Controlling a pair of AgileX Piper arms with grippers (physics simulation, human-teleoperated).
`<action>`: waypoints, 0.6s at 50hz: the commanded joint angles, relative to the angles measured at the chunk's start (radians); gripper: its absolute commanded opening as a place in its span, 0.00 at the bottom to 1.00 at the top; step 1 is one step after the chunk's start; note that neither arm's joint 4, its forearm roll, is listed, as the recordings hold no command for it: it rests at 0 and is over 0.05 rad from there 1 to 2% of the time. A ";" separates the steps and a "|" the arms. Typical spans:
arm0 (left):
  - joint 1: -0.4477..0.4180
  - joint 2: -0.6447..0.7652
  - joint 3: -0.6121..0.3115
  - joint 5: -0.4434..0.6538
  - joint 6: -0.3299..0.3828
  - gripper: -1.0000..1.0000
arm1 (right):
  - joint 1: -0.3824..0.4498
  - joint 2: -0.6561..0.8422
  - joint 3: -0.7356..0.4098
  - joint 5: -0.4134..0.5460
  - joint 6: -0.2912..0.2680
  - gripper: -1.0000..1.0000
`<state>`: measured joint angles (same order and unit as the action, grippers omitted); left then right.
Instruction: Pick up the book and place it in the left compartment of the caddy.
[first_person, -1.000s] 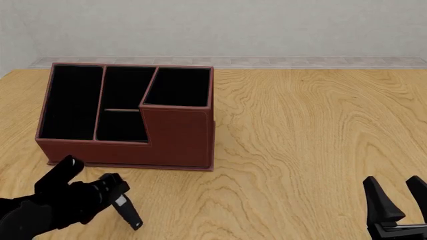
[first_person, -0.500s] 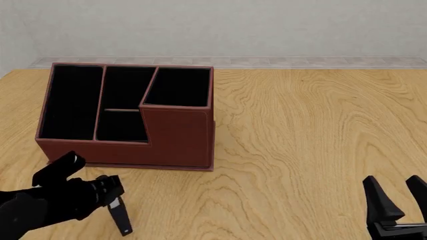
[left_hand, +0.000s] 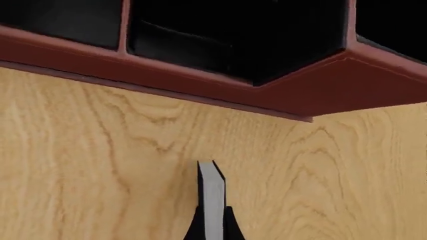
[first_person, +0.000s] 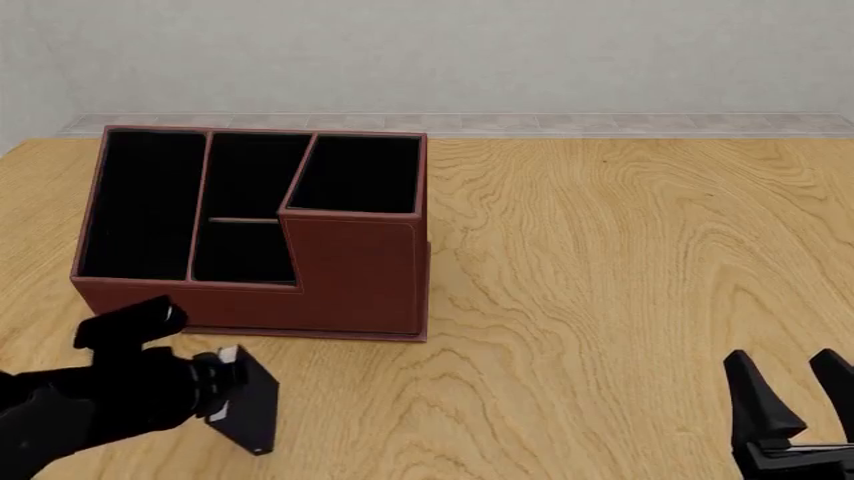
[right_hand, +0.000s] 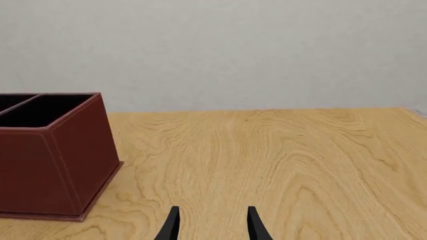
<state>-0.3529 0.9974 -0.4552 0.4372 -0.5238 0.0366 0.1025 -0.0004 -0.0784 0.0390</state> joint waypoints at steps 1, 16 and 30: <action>-0.059 -0.015 -0.042 0.027 0.038 0.00 | 0.000 0.005 0.000 -0.002 -0.001 1.00; 0.035 -0.013 -0.095 0.062 0.221 0.00 | -0.004 0.011 0.000 -0.008 0.001 1.00; 0.067 -0.152 -0.158 0.111 0.264 0.00 | -0.002 0.016 0.000 -0.016 0.006 1.00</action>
<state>-0.3099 0.9264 -0.5654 0.5167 -0.3205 0.0346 0.1171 -0.0004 -0.0908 0.0417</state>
